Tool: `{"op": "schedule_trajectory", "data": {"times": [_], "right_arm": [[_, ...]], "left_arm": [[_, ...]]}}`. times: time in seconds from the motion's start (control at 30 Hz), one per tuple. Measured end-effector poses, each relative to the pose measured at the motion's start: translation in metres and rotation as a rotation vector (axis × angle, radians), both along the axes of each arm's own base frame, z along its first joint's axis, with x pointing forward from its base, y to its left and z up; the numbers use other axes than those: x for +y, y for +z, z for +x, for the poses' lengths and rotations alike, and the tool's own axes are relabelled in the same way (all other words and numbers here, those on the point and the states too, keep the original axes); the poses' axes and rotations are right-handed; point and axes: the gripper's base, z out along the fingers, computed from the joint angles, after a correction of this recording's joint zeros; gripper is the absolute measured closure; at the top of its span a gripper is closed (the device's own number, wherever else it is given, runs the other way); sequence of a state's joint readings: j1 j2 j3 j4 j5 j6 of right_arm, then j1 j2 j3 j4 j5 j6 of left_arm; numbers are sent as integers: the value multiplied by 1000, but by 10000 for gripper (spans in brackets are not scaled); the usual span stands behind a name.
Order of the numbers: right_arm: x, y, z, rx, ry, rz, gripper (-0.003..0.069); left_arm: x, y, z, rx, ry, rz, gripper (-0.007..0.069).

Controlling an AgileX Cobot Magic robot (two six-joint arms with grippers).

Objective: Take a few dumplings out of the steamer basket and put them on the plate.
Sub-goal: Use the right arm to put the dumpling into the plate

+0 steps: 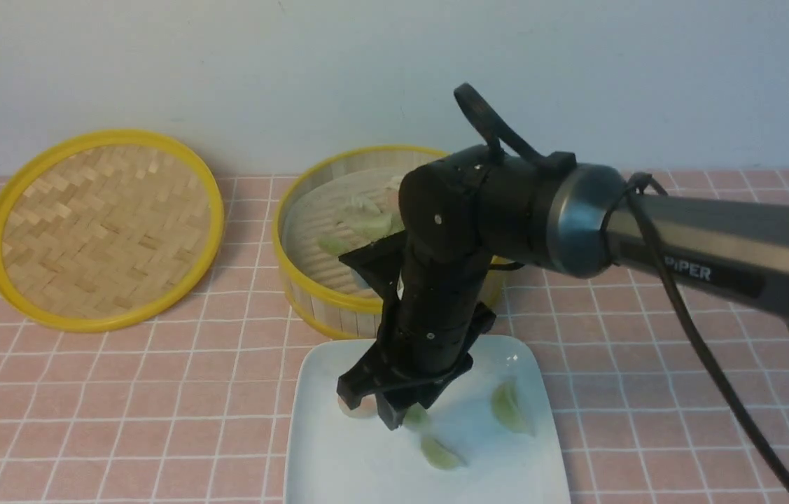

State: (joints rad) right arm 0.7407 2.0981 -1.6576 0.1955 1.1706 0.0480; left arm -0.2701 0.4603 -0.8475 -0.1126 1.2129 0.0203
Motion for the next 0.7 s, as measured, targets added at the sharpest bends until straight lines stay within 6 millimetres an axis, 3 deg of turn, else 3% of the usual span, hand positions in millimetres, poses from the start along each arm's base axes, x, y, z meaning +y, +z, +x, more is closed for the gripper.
{"op": "schedule_trajectory", "data": {"times": [0.17, 0.33, 0.4, 0.47, 0.5, 0.53, 0.63, 0.7], "right_arm": [[0, 6, 1, -3, 9, -13, 126], [0, 33, 7, -93, 47, -1, 99], [-4, 51, 4, -121, 48, 21, 132], [-15, 98, -9, -200, 37, 94, 256], [-15, 98, -9, -199, 36, 94, 267], [-26, 133, -20, -262, 25, 150, 352], [-58, 204, -53, -409, 6, 254, 550], [-86, 247, -80, -515, -19, 317, 630]], "left_arm": [[0, 1, 1, -9, 1, -3, 631], [0, 2, 2, -29, 3, -9, 631], [-1, 3, 3, -45, 7, -18, 631], [-1, 7, 5, -88, 15, -37, 631], [-1, 7, 6, -92, 15, -39, 631], [-2, 10, 8, -126, 19, -52, 631], [-2, 16, 11, -200, 26, -79, 631], [-3, 19, 14, -250, 31, -97, 631]]}}
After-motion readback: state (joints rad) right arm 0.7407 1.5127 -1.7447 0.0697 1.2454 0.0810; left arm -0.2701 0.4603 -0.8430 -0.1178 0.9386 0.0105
